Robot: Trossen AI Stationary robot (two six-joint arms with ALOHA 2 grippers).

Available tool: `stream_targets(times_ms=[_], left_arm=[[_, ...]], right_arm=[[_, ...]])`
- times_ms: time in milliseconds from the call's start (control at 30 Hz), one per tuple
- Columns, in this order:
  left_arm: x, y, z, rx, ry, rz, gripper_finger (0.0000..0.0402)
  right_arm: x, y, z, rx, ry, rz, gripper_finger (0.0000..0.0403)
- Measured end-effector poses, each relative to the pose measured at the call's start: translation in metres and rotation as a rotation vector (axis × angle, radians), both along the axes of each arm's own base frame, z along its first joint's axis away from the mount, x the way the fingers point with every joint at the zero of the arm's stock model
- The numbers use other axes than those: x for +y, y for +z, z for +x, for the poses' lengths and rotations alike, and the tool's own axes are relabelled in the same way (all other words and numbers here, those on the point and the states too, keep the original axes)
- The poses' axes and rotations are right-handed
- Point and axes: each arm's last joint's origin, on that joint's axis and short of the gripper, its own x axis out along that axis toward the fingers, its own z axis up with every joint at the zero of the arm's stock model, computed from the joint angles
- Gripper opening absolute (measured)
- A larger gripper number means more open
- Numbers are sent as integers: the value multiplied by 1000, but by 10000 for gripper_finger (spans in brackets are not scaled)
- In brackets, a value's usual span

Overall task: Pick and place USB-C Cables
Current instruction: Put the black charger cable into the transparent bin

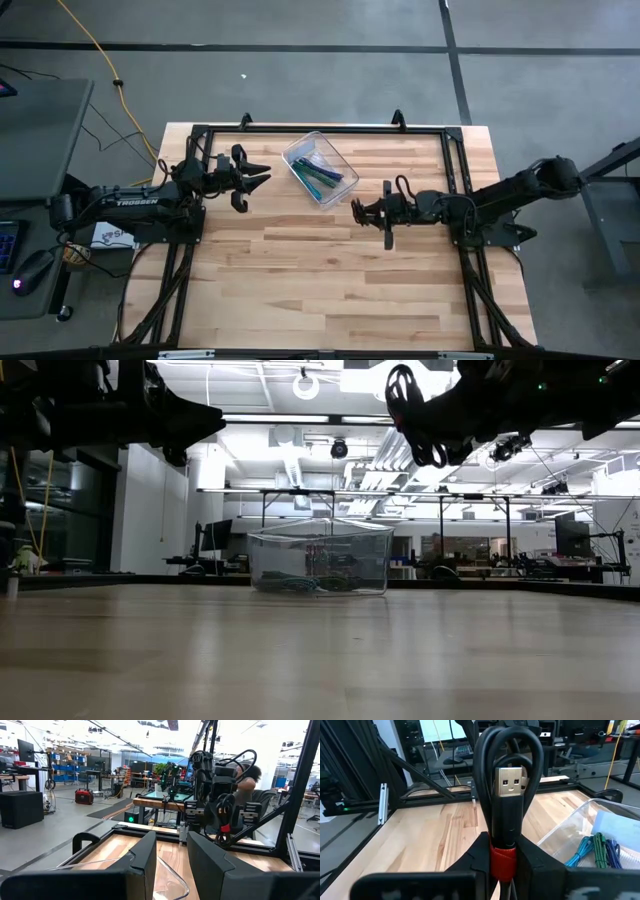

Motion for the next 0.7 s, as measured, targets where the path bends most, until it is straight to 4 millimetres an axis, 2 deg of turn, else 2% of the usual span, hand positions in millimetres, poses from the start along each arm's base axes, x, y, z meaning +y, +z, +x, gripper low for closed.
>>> stream_targets(times_ms=[700], left_arm=[[0,0,0,0,0,0,90]], right_arm=[[1,1,0,-6,50,12,27]])
